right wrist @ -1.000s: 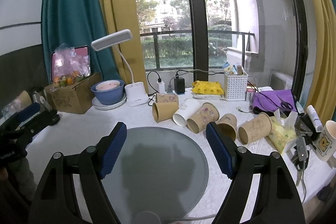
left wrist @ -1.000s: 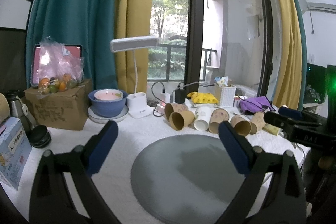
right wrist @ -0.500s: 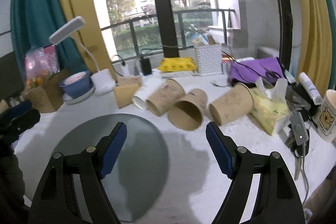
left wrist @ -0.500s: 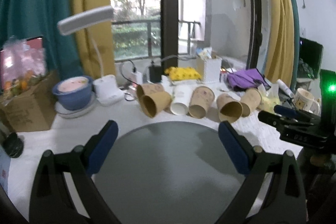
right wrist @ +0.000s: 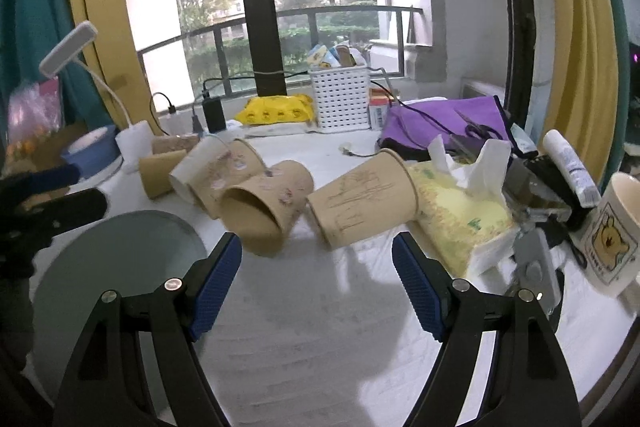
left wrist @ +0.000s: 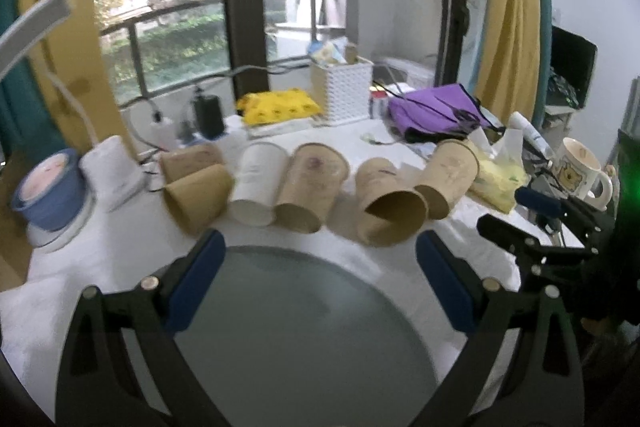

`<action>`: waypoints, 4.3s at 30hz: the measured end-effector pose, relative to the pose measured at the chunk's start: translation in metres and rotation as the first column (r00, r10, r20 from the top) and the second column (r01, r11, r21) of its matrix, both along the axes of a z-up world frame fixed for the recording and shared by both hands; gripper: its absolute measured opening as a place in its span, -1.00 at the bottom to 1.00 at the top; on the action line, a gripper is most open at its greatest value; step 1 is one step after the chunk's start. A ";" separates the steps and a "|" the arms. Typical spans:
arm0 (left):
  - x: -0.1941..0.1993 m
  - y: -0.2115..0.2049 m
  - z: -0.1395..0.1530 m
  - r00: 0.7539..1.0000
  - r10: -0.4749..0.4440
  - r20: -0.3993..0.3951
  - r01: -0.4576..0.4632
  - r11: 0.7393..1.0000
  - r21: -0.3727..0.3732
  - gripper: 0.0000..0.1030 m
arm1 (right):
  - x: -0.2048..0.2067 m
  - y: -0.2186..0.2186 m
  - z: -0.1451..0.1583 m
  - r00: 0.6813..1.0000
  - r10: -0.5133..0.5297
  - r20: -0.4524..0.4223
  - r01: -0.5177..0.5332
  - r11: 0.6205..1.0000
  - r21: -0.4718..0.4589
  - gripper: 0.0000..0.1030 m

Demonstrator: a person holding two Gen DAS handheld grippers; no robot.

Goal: Flip cup upright

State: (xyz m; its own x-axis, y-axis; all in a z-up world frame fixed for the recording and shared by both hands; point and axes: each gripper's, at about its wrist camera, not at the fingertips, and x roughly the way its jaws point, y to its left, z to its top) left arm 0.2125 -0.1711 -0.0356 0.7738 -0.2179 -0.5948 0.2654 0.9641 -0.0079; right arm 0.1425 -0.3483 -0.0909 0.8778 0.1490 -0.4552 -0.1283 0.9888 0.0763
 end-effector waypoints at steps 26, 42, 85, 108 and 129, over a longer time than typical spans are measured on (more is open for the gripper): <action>0.102 -0.081 -0.054 0.971 -0.123 -0.204 0.125 0.992 -0.001 0.88 | 0.038 -0.039 -0.011 0.997 -0.003 -0.072 -0.004 0.996 -0.090 0.56; 0.083 -0.070 -0.042 0.968 -0.171 -0.186 0.171 0.985 -0.015 0.38 | 0.028 -0.034 -0.002 0.999 -0.019 -0.046 0.014 0.996 -0.093 0.56; -0.067 0.134 -0.049 0.920 -0.355 -0.168 0.327 0.929 -0.171 0.38 | -0.036 0.149 0.011 0.983 0.156 -0.092 -0.162 0.985 -0.061 0.56; -0.087 0.189 -0.053 0.966 -0.181 -0.185 0.161 0.980 -0.116 0.55 | -0.003 0.214 0.010 0.786 0.560 -0.261 -0.614 0.759 -0.218 0.56; -0.141 0.288 -0.067 0.950 0.268 -0.162 -0.303 0.914 -0.268 0.55 | 0.013 0.348 -0.018 0.332 0.641 -0.693 -0.895 -0.019 -0.446 0.56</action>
State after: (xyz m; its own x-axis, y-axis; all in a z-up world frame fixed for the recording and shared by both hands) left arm 0.0712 0.1169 -0.1029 0.7554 -0.1729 -0.6321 -0.0412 0.9501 -0.3091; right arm 0.1551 -0.0003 -0.1089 0.2938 0.2101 -0.9325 -0.9501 -0.0425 -0.3089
